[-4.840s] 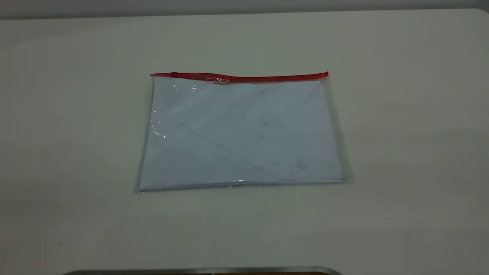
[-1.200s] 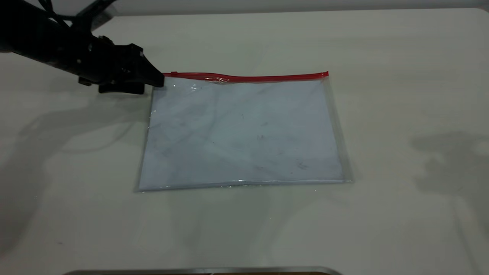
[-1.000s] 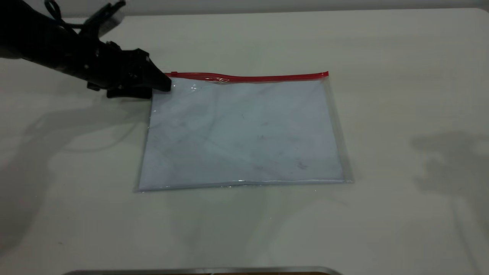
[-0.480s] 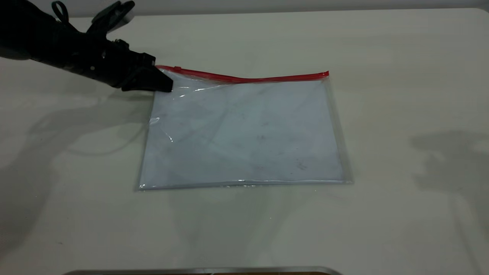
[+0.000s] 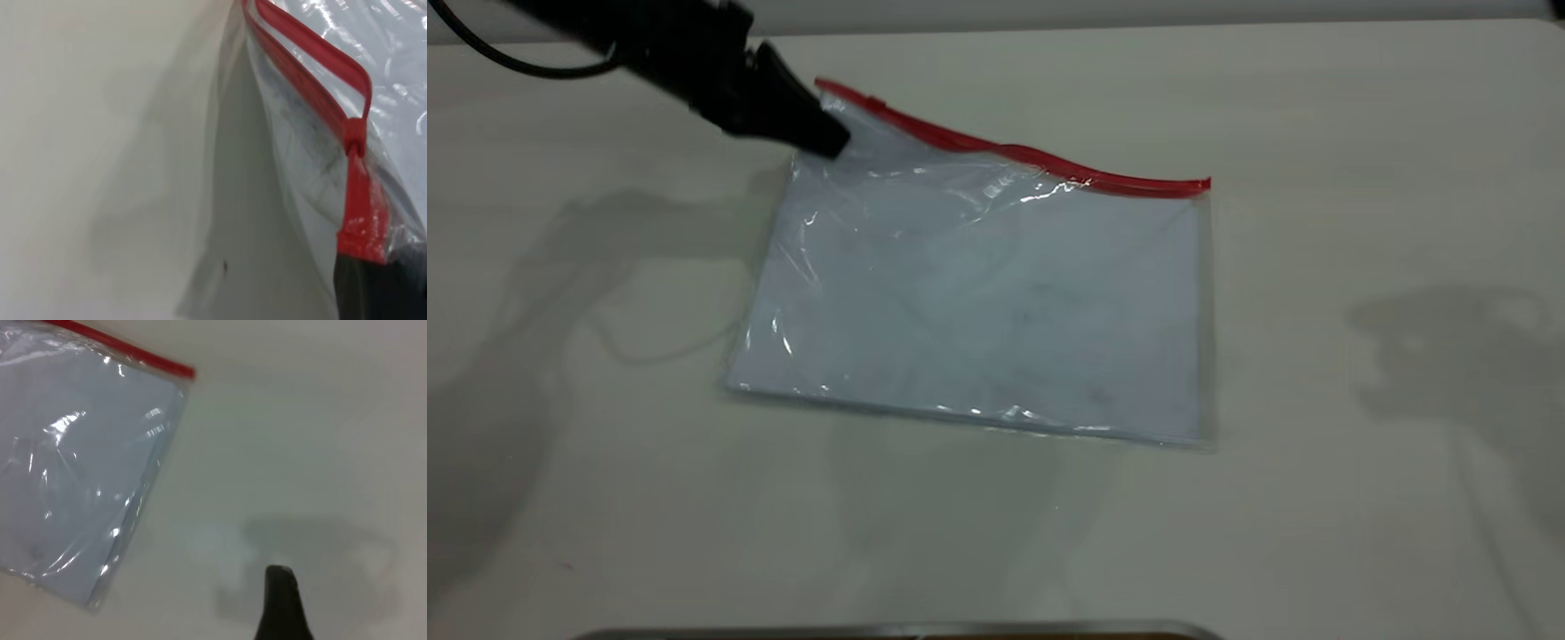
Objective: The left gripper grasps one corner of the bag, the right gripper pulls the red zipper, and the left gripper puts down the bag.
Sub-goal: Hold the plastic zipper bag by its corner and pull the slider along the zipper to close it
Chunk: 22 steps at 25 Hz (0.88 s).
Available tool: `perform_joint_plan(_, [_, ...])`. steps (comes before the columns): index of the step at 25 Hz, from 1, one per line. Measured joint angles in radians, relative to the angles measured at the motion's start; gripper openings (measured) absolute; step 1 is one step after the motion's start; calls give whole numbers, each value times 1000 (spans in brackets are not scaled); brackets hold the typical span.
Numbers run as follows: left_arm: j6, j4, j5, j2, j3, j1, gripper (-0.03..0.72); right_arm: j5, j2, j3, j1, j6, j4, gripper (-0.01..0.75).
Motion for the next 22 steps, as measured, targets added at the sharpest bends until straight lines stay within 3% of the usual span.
perform_joint_plan(4, [66, 37, 83, 3, -93, -35, 53, -10, 80, -32, 0, -200, 164, 578])
perform_joint_plan(10, [154, 53, 123, 5, -170, -104, 53, 43, 200, -129, 7, -572, 464, 578])
perform_joint_plan(17, [240, 54, 126, 8, -173, -178, 53, 130, 361, -225, 102, -1020, 836, 578])
perform_joint_plan(22, [243, 54, 128, 10, -173, -216, 53, 172, 476, -277, 158, -1202, 991, 578])
